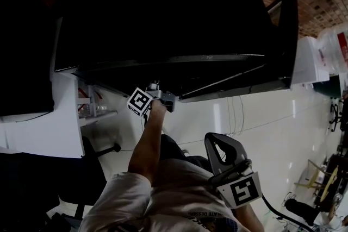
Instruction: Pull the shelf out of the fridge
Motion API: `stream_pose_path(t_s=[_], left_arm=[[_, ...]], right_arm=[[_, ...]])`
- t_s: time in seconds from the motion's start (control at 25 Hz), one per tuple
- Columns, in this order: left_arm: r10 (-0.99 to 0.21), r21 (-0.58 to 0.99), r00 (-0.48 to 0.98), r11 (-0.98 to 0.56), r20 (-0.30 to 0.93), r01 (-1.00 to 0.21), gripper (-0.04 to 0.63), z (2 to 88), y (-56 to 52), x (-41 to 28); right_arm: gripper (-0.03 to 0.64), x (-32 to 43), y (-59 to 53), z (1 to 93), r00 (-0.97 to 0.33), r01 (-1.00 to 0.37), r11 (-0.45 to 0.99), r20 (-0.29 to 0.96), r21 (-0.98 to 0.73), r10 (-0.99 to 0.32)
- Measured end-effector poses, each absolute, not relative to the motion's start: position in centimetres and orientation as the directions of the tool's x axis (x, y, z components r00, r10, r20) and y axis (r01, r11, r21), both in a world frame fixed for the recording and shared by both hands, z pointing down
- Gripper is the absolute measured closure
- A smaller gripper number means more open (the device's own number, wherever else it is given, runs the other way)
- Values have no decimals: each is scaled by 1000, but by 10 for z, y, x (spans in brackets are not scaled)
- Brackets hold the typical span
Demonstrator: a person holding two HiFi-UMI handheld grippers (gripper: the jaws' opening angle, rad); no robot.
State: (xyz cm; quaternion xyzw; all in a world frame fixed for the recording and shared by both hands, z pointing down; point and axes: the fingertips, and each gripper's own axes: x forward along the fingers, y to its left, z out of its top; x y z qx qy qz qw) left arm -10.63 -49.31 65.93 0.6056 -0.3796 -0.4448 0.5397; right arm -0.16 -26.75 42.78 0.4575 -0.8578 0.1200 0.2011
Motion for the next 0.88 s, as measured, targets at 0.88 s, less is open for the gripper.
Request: stream_pose_path(t_s=[0.88], left_arm=[[-922,979,329,-200,-203,42,577,586,-408,-105]], right_arm=[[612,14,-241,392,-565,-803,595,379,-46,-733]])
